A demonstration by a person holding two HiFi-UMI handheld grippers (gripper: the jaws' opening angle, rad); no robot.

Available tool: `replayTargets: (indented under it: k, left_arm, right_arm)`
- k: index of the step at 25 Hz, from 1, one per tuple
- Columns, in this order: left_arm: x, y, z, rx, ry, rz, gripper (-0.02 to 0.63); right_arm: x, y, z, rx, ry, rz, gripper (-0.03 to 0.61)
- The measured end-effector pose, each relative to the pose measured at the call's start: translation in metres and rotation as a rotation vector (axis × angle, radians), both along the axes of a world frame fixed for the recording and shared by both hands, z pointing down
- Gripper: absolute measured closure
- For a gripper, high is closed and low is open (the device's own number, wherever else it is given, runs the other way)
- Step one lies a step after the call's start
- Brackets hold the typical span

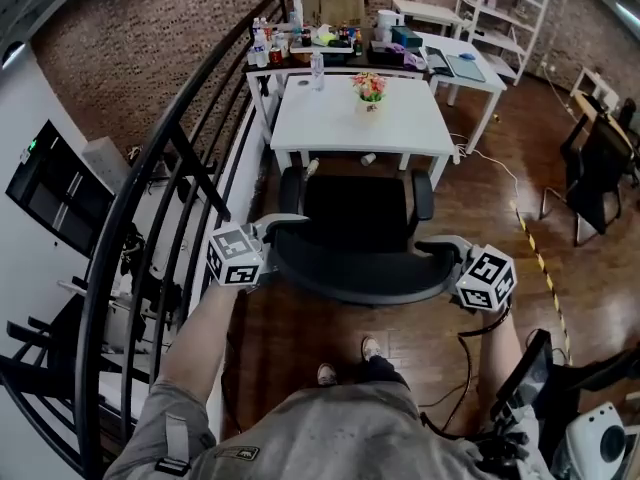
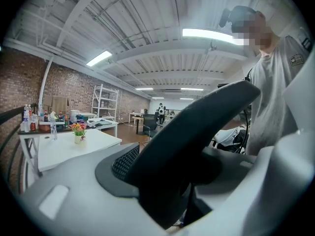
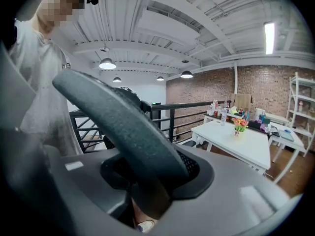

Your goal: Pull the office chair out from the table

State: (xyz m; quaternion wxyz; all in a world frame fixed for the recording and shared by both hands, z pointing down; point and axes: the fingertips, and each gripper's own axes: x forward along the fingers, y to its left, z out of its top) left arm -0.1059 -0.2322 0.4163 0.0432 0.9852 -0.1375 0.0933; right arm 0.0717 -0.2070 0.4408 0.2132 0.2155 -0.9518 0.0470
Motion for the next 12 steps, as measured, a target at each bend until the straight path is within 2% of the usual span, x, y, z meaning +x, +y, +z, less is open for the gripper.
replayTargets:
  k: [12]
  left_arm:
    - [-0.001,0.060,0.002,0.001,0.010,-0.016,0.357]
  right_arm:
    - [-0.003,0.062,0.004,-0.019,0.005,-0.022,0.410]
